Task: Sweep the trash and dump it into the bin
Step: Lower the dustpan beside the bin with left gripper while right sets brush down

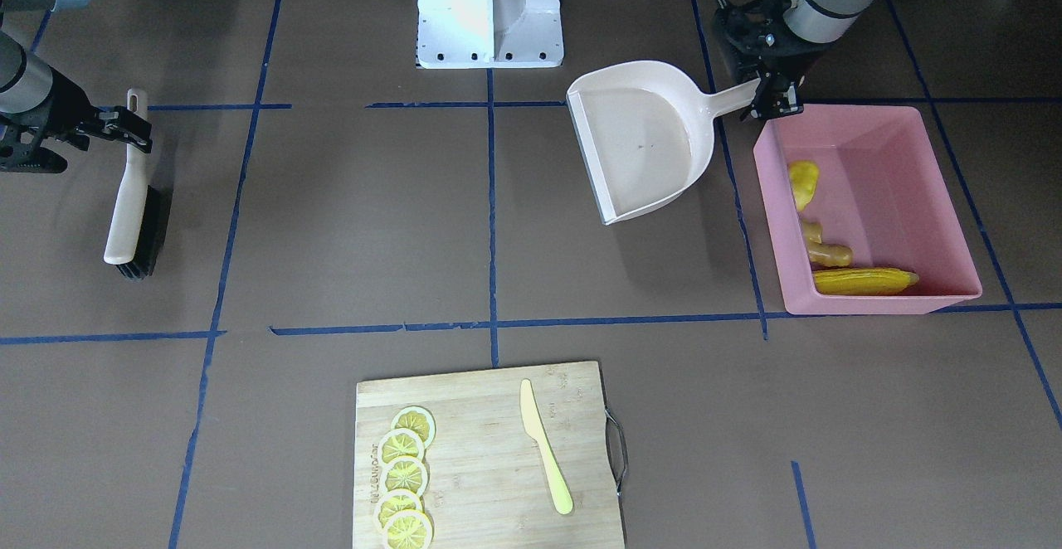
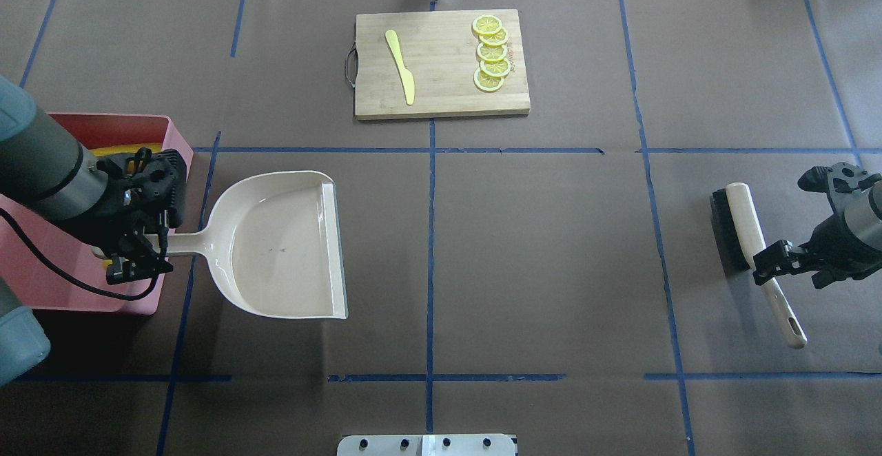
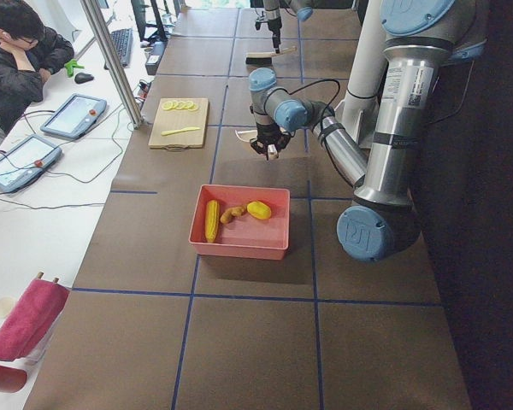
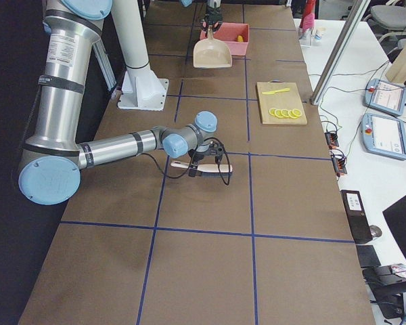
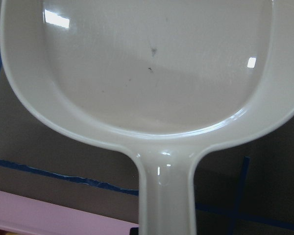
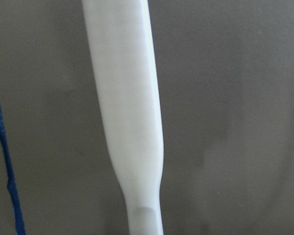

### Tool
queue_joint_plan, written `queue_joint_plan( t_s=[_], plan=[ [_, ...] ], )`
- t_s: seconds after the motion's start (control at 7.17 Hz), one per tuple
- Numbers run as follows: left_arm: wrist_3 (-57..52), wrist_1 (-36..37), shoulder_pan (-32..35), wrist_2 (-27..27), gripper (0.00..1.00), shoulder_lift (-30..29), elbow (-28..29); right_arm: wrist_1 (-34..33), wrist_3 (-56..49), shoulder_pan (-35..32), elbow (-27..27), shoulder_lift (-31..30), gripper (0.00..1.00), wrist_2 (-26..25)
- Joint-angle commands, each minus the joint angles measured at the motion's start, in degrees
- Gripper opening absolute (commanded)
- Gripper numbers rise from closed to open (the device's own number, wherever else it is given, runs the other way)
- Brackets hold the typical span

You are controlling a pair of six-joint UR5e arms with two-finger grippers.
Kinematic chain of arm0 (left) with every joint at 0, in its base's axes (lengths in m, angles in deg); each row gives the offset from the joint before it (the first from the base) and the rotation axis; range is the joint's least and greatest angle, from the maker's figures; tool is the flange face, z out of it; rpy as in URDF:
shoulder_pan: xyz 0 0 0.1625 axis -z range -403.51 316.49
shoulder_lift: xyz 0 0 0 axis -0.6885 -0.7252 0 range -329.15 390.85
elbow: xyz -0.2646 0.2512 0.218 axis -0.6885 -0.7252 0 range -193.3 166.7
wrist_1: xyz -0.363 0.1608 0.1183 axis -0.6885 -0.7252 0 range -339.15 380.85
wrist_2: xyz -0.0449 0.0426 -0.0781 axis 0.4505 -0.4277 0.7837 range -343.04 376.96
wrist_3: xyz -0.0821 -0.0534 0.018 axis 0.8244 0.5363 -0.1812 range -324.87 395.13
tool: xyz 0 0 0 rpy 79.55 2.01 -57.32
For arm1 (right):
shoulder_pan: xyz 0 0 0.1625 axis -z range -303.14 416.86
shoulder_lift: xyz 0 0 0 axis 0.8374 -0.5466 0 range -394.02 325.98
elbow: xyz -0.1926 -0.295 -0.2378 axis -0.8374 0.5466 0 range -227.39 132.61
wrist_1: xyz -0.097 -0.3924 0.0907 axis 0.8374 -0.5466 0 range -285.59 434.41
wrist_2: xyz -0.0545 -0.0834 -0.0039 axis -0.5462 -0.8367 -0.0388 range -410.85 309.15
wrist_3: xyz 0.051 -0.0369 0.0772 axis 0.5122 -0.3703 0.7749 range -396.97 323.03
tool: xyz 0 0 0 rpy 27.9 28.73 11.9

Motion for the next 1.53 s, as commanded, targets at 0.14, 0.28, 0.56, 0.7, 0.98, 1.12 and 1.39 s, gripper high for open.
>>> queue_joint_plan(
  t_s=[0.14,0.28,0.56,0.7,0.98,1.12,1.39],
  plan=[
    [-0.03,-0.70,-5.07,-2.16,0.02,-8.70,6.69,0.00,-0.08,-4.53,-2.52,0.30,0.99,-0.03],
    [-0.03,-5.32,-5.07,-2.43,0.01,-9.17,8.37,0.00,-0.08,-5.42,-2.96,0.39,0.99,-0.03],
    [-0.64,-14.19,-2.98,-5.66,0.01,-9.17,14.42,0.00,-0.08,-6.21,-3.76,0.74,0.99,-0.03],
    [-0.56,-18.33,-2.70,-5.86,0.01,-9.61,18.28,0.00,-0.08,-6.30,-3.93,0.83,0.99,-0.03],
    [-1.08,-19.17,-0.87,-5.86,0.03,-10.49,19.98,0.00,-0.08,-6.39,-4.02,0.92,0.99,-0.03],
    [-1.69,-19.08,-0.51,-5.95,0.03,-10.58,20.68,0.00,0.01,-6.57,-4.02,0.92,0.99,-0.03],
    [-1.87,-19.07,-0.77,-5.86,0.05,-11.28,21.65,0.00,0.01,-6.66,-4.02,0.92,0.99,0.06]
  ],
)
